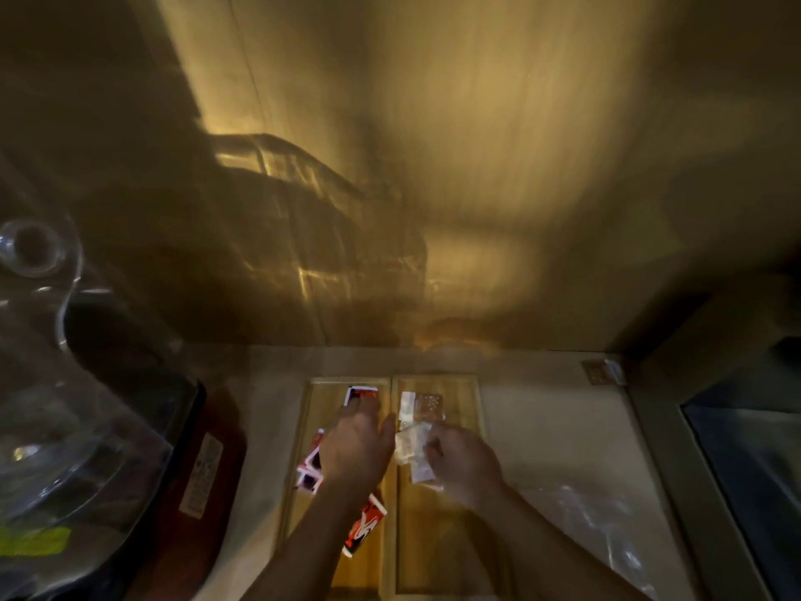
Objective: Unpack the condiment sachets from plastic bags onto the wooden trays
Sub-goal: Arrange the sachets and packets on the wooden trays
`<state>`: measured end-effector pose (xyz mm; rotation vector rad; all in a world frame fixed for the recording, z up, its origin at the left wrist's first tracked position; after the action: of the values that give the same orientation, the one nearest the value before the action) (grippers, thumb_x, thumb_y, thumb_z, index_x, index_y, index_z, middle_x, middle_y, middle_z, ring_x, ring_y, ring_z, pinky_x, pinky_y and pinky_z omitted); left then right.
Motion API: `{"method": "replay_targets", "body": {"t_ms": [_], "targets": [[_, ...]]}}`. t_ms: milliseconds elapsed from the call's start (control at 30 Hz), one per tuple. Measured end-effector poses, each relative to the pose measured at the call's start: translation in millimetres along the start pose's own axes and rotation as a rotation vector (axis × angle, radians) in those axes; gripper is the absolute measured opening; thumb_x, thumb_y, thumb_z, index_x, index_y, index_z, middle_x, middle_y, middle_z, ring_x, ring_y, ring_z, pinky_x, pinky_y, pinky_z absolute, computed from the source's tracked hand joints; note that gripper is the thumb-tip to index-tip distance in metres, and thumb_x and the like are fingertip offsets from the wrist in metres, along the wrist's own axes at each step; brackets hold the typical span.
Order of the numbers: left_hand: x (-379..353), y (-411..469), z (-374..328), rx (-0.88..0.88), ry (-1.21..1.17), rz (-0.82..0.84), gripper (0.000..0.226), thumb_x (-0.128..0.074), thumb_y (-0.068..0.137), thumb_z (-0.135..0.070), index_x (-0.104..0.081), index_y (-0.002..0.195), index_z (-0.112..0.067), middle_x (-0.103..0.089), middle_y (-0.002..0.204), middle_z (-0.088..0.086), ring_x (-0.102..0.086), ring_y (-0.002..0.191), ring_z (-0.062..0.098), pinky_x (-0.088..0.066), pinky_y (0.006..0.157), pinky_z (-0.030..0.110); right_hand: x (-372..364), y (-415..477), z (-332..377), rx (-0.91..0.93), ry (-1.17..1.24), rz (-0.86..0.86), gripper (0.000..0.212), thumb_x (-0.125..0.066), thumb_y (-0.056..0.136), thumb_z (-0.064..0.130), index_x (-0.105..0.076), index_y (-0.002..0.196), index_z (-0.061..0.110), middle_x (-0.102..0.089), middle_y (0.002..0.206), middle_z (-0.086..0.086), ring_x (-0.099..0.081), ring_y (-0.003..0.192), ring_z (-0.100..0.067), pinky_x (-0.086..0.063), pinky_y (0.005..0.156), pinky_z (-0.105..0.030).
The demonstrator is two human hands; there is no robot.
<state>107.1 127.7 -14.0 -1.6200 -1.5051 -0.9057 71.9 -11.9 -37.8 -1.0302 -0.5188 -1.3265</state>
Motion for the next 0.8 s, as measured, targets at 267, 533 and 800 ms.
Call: {"method": "replay_targets", "body": {"t_ms": [267,533,800], "targets": [[-77,20,-59,-0.213,0.16,0.227,0.068,-0.036,0.086,-0.057,-0.032,0.142,-0.02,-0.034,0.151,0.006,-0.027,0.141,0.021,-0.022,0.116,0.036,63,11,-103,-0.303,0.23,-0.208,0.019,-0.049,0.084,0.018,-0.055,0.066,0.019,-0.069,0.084,-0.011,-0.063,0.08,-0.029,-0.049,0.069,-0.036],[-133,20,-81,-0.288,0.333,0.333,0.077,-0.011,0.085,-0.066,-0.052,0.131,-0.019,-0.056,0.136,0.01,-0.051,0.128,0.028,-0.022,0.112,0.04,91,32,-174,-0.477,0.298,-0.326,0.014,-0.049,0.086,0.016,-0.062,0.087,0.016,-0.068,0.095,-0.012,-0.061,0.088,-0.03,-0.042,0.069,-0.028],[-145,18,-73,-0.299,0.337,0.341,0.068,-0.024,0.087,-0.061,-0.048,0.135,-0.02,-0.053,0.139,0.01,-0.048,0.13,0.029,-0.009,0.112,0.038,112,74,-206,-0.395,-0.075,-0.384,0.057,-0.04,0.092,0.032,-0.031,0.138,0.0,-0.035,0.144,-0.026,-0.03,0.135,-0.041,-0.036,0.1,-0.051]]}}
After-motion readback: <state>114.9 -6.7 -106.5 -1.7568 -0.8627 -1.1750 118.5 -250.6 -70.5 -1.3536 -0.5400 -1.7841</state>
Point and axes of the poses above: each hand's wrist, its own y-axis towards the middle knuckle, its own x-axis out of the back of the hand, z = x × y, the point moved 6 cm from there along y, towards the middle knuckle
